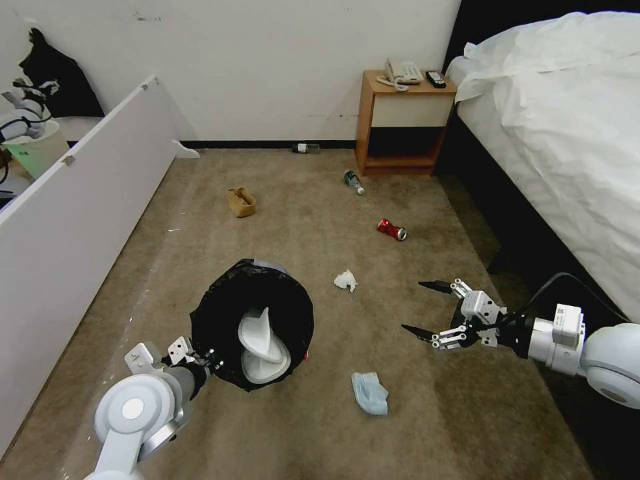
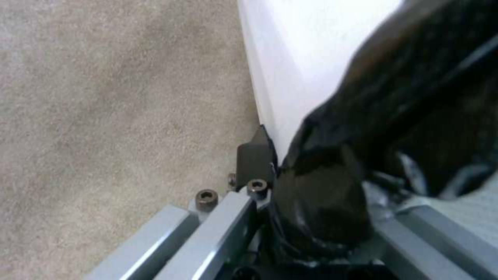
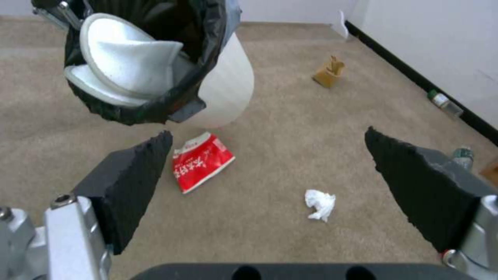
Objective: Pick up the trash bin and place the garbage on the floor into it.
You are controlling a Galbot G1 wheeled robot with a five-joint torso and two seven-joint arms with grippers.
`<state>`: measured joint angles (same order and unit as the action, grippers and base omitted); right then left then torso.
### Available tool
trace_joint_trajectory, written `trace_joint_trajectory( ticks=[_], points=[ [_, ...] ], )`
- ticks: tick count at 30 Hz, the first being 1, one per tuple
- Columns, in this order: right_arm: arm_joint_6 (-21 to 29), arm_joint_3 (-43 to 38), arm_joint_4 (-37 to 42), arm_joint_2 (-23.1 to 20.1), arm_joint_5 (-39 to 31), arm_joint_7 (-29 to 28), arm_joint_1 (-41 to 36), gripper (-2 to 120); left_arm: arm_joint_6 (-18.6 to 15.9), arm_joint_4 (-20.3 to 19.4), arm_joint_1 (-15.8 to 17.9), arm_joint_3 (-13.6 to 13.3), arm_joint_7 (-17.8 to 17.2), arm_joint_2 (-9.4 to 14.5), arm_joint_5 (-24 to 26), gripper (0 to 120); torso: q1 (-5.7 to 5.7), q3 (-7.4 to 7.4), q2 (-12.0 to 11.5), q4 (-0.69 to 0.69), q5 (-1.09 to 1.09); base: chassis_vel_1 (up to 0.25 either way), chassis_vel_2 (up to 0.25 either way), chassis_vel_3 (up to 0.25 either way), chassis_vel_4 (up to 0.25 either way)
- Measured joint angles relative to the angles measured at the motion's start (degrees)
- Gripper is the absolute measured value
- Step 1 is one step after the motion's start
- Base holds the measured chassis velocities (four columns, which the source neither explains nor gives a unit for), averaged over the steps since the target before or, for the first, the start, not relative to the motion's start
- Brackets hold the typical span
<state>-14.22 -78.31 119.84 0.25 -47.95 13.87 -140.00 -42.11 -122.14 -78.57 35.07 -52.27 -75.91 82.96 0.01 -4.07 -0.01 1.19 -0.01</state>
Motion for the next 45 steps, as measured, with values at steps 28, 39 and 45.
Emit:
trace_joint_trajectory(
  ticks=[28, 39, 45],
  points=[
    [-0.6, 0.1, 0.1, 0.9, 0.5, 0.5, 0.0, 97, 0.0, 0.0, -0.4, -1.2, 1.5, -0.5, -2.8, 0, -0.01, 0.03, 0.0, 0.02, 0.01, 0.004, -0.006, -0.007, 0.005],
    [-0.7, 0.7, 0.1, 1.3, 0.6, 1.0, -0.3, 97, 0.0, 0.6, -0.2, -2.0, 2.4, -0.5, -3.9, 0, -0.01, 0.03, 0.0, 0.02, 0.01, 0.000, 0.000, 0.000, 0.000],
    [-0.6, 1.1, -0.5, 0.0, 0.5, 0.9, -1.1, 97, 0.0, 0.9, -0.2, -2.1, 2.9, -0.5, -5.0, 0, -0.01, 0.03, 0.0, 0.03, 0.00, 0.000, 0.000, 0.000, 0.000]
  ],
)
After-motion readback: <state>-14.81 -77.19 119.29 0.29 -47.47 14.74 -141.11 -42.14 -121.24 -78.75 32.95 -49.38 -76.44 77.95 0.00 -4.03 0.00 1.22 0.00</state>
